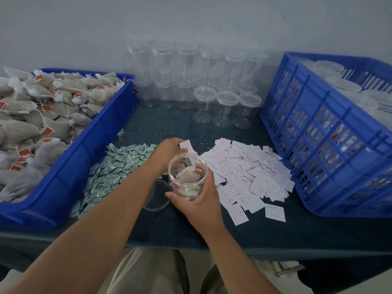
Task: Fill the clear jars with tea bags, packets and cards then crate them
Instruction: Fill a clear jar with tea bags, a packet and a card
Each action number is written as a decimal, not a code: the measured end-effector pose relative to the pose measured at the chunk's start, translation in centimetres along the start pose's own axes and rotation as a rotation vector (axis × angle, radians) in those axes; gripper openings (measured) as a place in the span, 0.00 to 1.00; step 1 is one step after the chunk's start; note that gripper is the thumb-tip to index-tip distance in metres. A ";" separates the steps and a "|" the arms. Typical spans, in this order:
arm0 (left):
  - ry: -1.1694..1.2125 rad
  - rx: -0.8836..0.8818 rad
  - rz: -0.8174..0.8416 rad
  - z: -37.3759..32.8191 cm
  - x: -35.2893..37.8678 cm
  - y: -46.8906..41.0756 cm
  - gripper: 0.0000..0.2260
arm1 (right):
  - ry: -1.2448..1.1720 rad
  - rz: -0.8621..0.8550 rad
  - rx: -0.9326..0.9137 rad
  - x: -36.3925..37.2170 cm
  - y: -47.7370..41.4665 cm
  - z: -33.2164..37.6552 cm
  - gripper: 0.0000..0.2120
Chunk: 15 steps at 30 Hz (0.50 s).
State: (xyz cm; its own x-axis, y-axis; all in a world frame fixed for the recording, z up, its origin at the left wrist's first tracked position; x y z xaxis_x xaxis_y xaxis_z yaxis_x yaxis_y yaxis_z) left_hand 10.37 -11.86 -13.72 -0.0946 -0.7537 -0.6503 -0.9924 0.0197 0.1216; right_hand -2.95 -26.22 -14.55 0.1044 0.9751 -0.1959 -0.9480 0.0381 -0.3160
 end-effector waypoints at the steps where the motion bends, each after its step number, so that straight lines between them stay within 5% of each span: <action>1: -0.046 -0.014 -0.026 0.1 -0.4 0.0 0.07 | 0.005 -0.002 0.003 -0.1 0.0 0.0 0.43; 5: -0.092 -0.018 -0.136 0.3 -2.6 1.1 0.11 | 0.003 0.019 0.022 0.0 0.0 -0.2 0.46; 10: 0.297 -0.044 -0.228 -0.7 -7.5 4.3 0.05 | -0.007 0.027 0.034 0.1 -0.2 -0.5 0.47; 13: 0.332 0.007 0.000 -3.3 -8.1 6.7 0.06 | 0.002 0.027 0.041 0.2 -0.3 -0.3 0.45; 15: 0.089 0.029 0.182 -4.4 -6.7 8.1 0.06 | -0.002 0.034 0.044 0.3 -0.1 -0.4 0.45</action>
State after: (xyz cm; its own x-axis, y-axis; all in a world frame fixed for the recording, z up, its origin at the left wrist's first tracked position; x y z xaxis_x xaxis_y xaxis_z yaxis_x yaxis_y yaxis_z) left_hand 3.31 -9.51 -5.09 -0.2661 -0.7910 -0.5510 -0.9616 0.1782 0.2087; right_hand -2.65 -26.02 -14.99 0.0718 0.9763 -0.2041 -0.9633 0.0148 -0.2680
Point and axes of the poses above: each hand's wrist, its own y-axis away from the middle knuckle, its own x-axis out of the palm, z = x × y, the point moved 9 cm from there along -y, towards the middle knuckle, and after that the axes turned 2 degrees about -y, right-handed, at the moved point
